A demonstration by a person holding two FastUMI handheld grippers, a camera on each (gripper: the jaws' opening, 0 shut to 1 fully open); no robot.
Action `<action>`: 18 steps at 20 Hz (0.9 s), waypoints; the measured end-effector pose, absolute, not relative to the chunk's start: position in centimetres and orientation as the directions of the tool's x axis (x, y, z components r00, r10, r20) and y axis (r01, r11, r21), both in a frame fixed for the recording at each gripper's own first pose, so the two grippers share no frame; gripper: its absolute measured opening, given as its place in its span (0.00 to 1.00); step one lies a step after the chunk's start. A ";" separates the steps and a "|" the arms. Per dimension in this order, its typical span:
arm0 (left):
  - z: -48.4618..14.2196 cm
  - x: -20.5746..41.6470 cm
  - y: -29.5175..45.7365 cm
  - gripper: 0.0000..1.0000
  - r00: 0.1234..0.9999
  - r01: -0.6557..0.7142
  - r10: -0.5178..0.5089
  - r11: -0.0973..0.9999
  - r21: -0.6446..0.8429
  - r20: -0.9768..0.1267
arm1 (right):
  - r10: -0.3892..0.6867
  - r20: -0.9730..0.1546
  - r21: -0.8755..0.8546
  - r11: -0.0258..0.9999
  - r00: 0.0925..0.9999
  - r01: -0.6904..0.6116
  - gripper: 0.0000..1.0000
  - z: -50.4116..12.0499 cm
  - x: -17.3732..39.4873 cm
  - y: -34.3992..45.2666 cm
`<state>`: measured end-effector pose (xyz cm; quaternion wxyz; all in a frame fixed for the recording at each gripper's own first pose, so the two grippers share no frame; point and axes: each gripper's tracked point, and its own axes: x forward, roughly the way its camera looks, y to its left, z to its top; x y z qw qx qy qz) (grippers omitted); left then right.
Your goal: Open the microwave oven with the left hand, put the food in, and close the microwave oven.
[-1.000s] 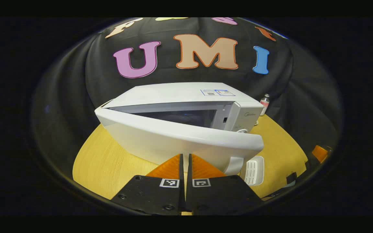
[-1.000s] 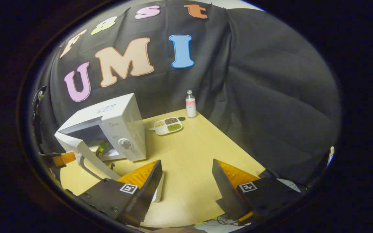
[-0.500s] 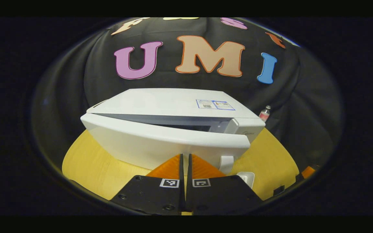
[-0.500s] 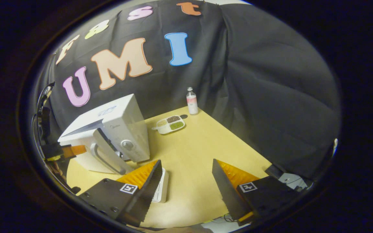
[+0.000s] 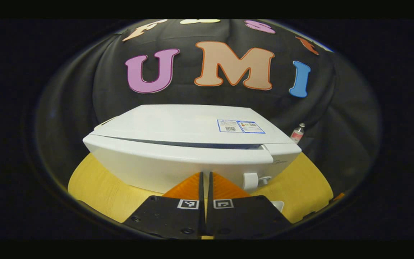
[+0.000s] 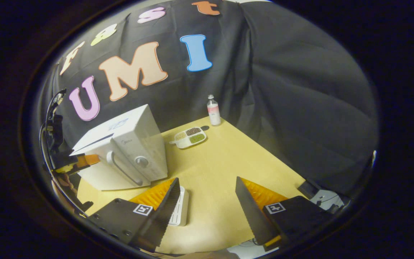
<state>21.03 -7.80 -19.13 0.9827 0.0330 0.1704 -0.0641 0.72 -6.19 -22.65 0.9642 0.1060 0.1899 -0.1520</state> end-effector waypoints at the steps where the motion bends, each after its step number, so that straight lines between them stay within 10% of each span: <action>1: -19.1 21.2 -7.8 0.00 0.934 0.131 -0.113 0.991 0.031 -0.340 | -0.250 -0.403 0.145 0.932 0.880 0.331 0.97 -22.8 0.8 -6.1; 18: -17.9 22.6 -6.7 0.00 0.952 0.052 -0.055 0.998 -0.017 -0.300 | -0.215 -0.446 0.136 0.943 0.869 0.303 0.97 -23.8 2.4 -5.6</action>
